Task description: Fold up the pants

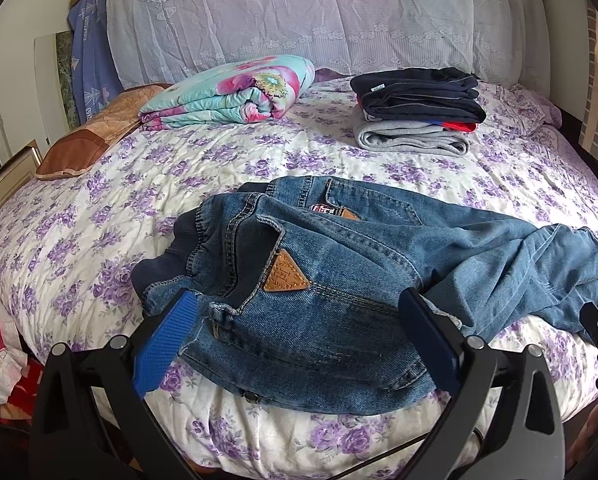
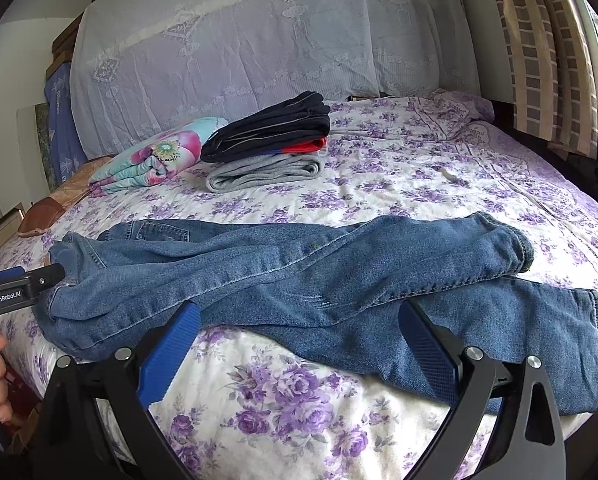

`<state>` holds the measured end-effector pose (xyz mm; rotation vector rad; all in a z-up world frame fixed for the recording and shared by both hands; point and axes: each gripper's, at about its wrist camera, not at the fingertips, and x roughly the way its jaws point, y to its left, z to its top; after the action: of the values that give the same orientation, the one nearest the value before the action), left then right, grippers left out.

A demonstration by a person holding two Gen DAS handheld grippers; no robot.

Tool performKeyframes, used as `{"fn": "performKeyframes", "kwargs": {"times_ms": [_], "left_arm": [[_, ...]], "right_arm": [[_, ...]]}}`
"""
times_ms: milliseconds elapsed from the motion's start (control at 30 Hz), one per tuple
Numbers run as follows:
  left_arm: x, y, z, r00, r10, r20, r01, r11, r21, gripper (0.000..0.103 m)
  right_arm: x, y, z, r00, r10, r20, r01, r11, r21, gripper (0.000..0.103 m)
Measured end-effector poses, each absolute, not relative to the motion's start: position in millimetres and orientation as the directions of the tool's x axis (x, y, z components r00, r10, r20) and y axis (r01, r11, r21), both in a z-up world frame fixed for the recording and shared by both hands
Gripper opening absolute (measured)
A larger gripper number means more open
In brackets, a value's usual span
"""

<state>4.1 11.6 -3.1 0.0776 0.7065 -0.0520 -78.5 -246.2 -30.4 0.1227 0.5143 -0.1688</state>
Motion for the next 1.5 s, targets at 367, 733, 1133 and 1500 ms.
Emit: {"fn": "performKeyframes", "kwargs": {"times_ms": [367,733,1133,1500], "left_arm": [[3.7,11.5,-2.8,0.76,-0.02,-0.649,0.07,0.996,0.052,0.098],[65.0,68.0,41.2,0.69,-0.132,-0.712,0.093,0.991,-0.093,0.098],[244.0,72.2,-22.2,0.331,-0.166,-0.929,0.3,0.952,-0.063,0.093],[196.0,14.9,-55.6,0.276,-0.082,-0.958,0.491,0.869,0.067,0.074]], "right_arm": [[-76.2,-244.3,-30.3,0.856,-0.122,-0.503,0.185,0.98,0.076,0.1],[-79.4,-250.1,-28.8,0.856,-0.127,-0.501,0.184,0.981,0.066,0.1],[-71.1,-278.3,-39.5,0.82,-0.184,-0.543,0.27,0.959,0.083,0.1],[-64.5,-303.0,-35.7,0.804,-0.243,-0.543,0.317,0.947,0.046,0.1]]}}
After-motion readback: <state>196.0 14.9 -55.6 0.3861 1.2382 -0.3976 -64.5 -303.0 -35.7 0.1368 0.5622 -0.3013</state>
